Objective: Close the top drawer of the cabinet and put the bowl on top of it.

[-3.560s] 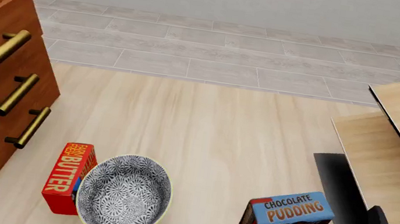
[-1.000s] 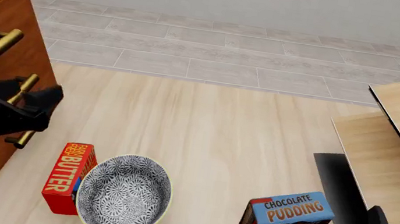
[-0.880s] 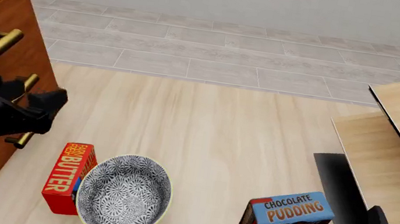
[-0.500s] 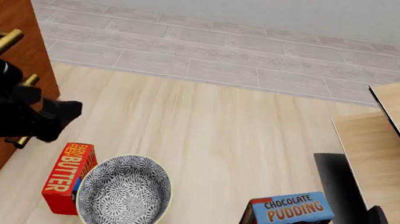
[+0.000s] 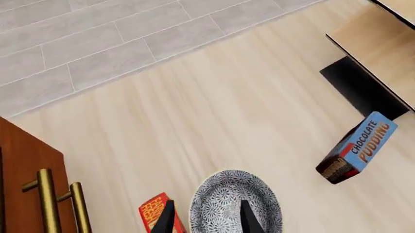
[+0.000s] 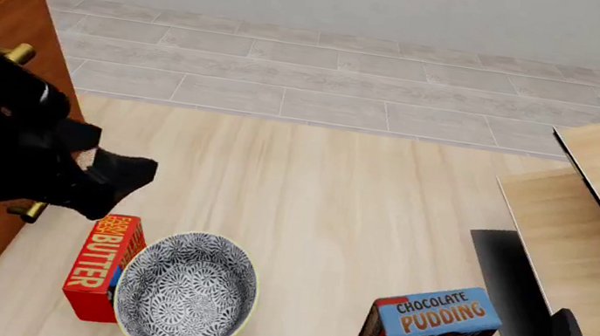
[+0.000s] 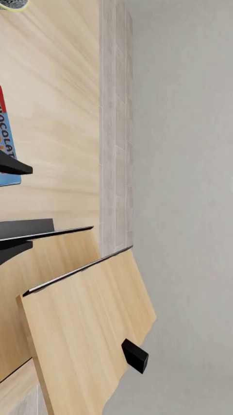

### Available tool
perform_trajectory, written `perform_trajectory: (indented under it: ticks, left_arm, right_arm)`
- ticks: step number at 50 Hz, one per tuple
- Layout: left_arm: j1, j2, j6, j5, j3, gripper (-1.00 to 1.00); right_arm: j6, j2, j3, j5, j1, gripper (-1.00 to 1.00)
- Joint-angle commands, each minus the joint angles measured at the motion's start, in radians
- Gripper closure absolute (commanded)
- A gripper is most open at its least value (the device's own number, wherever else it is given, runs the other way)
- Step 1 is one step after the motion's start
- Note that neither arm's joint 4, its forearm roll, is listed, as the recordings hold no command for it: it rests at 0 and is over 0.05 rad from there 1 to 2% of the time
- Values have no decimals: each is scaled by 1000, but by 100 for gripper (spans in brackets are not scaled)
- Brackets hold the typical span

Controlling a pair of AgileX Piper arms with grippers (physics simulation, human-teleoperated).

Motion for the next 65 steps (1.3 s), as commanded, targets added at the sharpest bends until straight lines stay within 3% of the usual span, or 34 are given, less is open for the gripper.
perform_trajectory:
  ticks: [1, 6, 7, 16, 25, 41, 65]
  left_arm:
    - [-33, 57, -20, 62, -18, -100]
    - [-104, 107, -137, 71, -22, -100]
    - [-96, 102, -120, 72, -21, -100]
    - [-192, 152, -218, 72, -48, -100]
    - [-244, 171, -272, 57, -50, -100]
    - [-288, 210, -327, -19, 18, -100]
    - [-287, 250, -351, -106, 84, -100]
  right_arm:
    - [0, -2, 1, 1, 0, -100]
    - [0, -2, 1, 1, 0, -100]
    - [0, -2, 1, 1, 0, -100]
    - [0, -2, 1, 1, 0, -100]
    - [0, -2, 1, 1, 0, -100]
    - [0, -2, 1, 1, 0, -100]
    - [0, -2, 1, 1, 0, -100]
